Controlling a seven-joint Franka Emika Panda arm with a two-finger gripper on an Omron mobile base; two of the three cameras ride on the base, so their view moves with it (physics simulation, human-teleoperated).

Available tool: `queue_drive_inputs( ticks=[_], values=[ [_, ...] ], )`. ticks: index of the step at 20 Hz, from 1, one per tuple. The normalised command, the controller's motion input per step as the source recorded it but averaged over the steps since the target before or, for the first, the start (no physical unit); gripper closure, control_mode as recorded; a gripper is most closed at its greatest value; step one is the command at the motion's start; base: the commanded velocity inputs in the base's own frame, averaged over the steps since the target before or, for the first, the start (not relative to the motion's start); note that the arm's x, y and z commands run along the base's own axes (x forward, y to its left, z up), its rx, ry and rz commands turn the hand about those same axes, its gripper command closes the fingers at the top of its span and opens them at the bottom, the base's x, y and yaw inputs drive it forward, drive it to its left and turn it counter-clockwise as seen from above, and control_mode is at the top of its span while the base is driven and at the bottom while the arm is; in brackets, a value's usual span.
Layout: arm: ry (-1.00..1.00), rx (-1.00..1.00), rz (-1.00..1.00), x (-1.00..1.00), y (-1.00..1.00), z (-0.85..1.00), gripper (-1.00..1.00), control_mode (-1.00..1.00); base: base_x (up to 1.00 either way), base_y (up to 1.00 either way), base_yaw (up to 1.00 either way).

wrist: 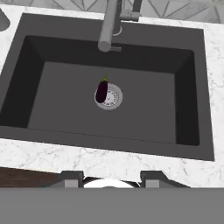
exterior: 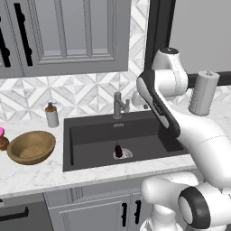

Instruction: Pick the eggplant from the sink and place it in the bowl. Then pick the bowl and place it in the microwave. Then close the microwave door and press the start button.

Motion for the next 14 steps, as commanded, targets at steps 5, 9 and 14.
queue_drive_inputs(
  ticks=[5, 9, 14],
  values=[
    [0.01, -0.03, 0.0, -0.07, 0.32, -0.05, -1.0, -1.0, 0.0, 0.0, 0.0],
    [0.07, -0.08, 0.0, 0.06, 0.67, -0.3, -1.0, -1.0, 0.0, 0.0, 0.0],
    [0.06, -0.02, 0.01, 0.09, 0.3, -0.36, -1.0, -1.0, 0.0, 0.0, 0.0]
  ],
)
